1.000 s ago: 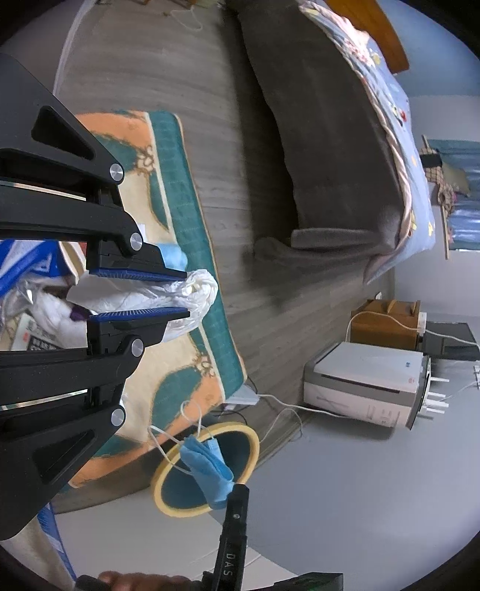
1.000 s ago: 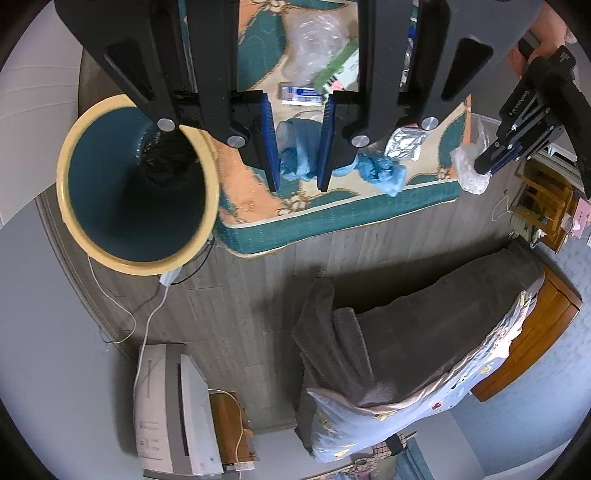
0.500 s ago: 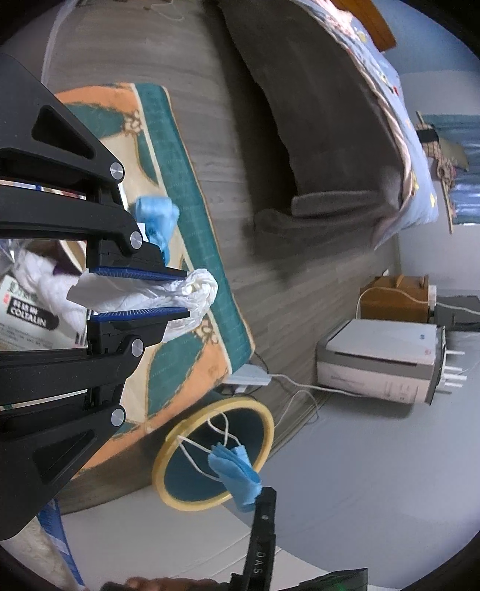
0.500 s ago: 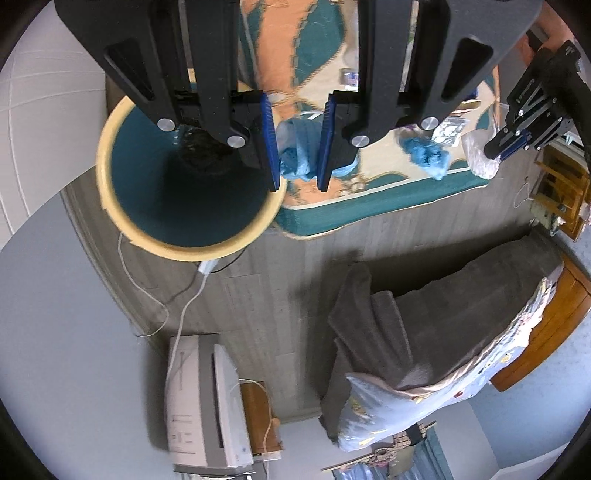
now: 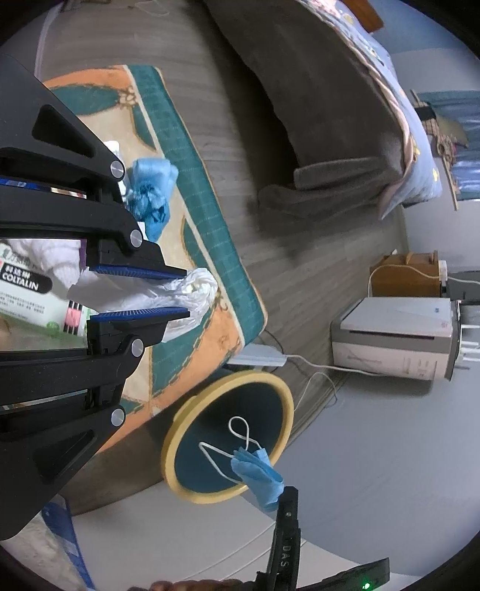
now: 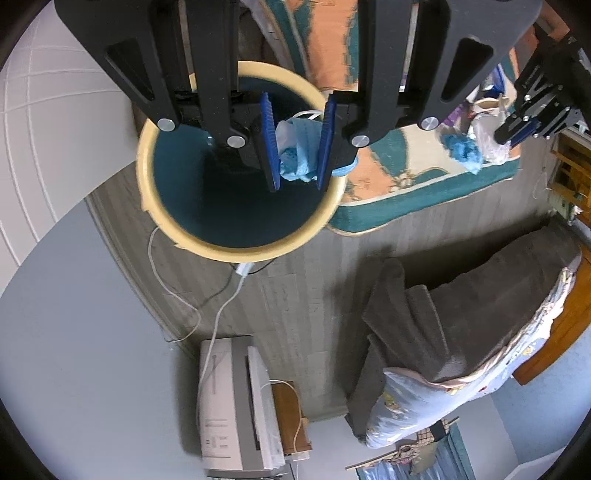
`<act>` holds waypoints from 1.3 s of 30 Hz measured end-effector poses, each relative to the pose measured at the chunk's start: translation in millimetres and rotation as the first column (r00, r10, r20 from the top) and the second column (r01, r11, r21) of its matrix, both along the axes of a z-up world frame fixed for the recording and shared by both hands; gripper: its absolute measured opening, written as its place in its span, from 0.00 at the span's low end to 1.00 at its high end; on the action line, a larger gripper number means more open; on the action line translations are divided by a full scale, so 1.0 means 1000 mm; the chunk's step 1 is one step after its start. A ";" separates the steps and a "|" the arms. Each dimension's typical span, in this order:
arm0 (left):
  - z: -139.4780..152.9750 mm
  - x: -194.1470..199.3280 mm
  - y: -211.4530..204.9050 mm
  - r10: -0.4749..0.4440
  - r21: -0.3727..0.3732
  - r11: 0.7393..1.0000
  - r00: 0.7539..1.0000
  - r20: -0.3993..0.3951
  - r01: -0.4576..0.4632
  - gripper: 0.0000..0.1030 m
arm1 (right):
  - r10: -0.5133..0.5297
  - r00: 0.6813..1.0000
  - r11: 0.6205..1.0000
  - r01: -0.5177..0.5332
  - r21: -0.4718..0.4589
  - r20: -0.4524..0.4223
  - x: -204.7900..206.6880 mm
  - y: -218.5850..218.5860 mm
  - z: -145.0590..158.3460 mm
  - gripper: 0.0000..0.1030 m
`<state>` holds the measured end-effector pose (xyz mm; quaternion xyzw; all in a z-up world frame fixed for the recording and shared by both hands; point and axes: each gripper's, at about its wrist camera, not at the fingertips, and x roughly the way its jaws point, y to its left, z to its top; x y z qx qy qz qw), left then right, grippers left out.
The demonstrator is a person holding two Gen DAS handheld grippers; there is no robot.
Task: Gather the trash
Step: 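Lower the blue mask into the bin and open the right tool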
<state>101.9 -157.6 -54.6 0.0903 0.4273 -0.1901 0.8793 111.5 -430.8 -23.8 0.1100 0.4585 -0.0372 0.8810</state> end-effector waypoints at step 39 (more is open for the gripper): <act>-0.052 0.028 -0.177 -0.228 0.011 0.974 0.973 -0.039 0.228 0.48 | -0.191 0.977 0.979 0.197 0.053 -0.097 0.001 -0.092 -0.054 0.27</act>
